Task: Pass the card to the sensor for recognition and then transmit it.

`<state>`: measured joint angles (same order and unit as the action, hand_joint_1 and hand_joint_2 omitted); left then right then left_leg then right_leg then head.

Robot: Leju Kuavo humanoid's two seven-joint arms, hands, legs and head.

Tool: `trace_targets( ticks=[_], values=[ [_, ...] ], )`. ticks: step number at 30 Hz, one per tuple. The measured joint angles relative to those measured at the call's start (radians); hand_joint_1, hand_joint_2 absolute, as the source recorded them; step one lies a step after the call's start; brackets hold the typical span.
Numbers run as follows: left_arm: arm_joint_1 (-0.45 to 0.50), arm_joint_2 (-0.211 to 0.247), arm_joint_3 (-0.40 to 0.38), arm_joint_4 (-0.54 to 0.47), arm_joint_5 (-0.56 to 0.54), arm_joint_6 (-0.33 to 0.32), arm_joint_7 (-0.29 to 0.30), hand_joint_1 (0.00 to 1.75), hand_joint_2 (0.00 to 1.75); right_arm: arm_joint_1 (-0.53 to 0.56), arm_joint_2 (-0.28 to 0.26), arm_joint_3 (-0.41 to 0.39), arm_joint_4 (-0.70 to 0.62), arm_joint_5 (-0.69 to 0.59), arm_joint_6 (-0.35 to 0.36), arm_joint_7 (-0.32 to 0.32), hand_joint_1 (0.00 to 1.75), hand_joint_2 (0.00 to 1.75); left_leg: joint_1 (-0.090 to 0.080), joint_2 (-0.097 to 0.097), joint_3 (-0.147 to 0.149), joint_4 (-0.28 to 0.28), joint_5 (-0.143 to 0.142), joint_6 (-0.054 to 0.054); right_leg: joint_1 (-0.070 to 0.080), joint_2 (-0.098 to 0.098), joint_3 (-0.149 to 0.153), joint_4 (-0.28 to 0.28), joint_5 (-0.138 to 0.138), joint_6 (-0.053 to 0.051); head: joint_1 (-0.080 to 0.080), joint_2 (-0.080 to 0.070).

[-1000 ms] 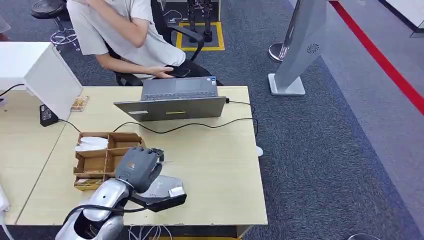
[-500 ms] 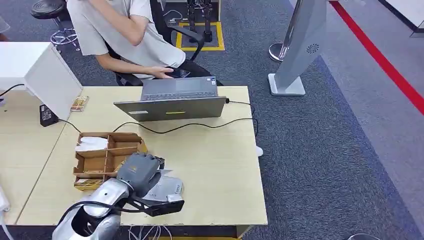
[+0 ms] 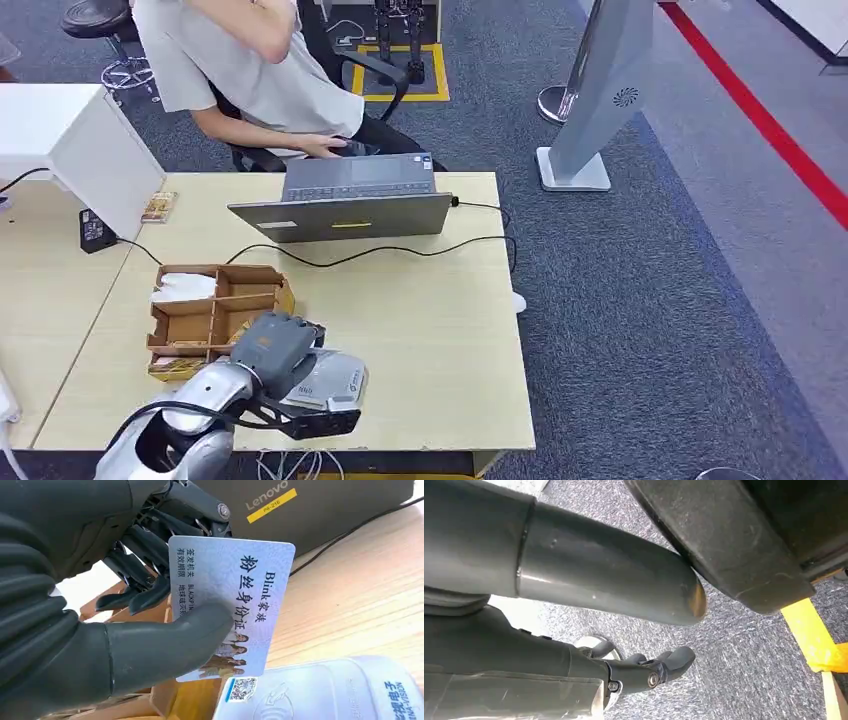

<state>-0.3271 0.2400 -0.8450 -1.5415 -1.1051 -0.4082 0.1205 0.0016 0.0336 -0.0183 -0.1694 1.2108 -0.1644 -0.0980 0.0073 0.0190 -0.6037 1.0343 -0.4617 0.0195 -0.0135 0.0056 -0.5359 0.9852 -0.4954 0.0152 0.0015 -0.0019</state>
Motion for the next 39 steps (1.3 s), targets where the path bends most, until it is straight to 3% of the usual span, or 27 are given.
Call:
trace_targets(
  ticks=[20, 39],
  values=[
    [-0.002, 0.010, -0.011, 0.000, 0.015, -0.011, 0.005, 1.75, 1.75, 0.000, 0.000, 0.000, 0.000, 0.003, 0.000, 0.000, 0.00, 0.00, 0.000, 0.000, 0.000, 0.000, 0.000, 0.000, 0.000, 0.000, 0.000, 0.000, 0.000, 0.000, 0.000, 0.000],
    [-0.018, 0.071, -0.047, 0.011, 0.100, -0.093, 0.010, 1.75, 1.75, 0.000, 0.000, 0.000, 0.000, 0.034, 0.001, 0.012, 0.00, 0.00, 0.000, 0.000, 0.000, 0.000, 0.000, 0.000, 0.000, 0.000, 0.001, 0.000, 0.000, 0.000, 0.000, 0.000]
  ],
)
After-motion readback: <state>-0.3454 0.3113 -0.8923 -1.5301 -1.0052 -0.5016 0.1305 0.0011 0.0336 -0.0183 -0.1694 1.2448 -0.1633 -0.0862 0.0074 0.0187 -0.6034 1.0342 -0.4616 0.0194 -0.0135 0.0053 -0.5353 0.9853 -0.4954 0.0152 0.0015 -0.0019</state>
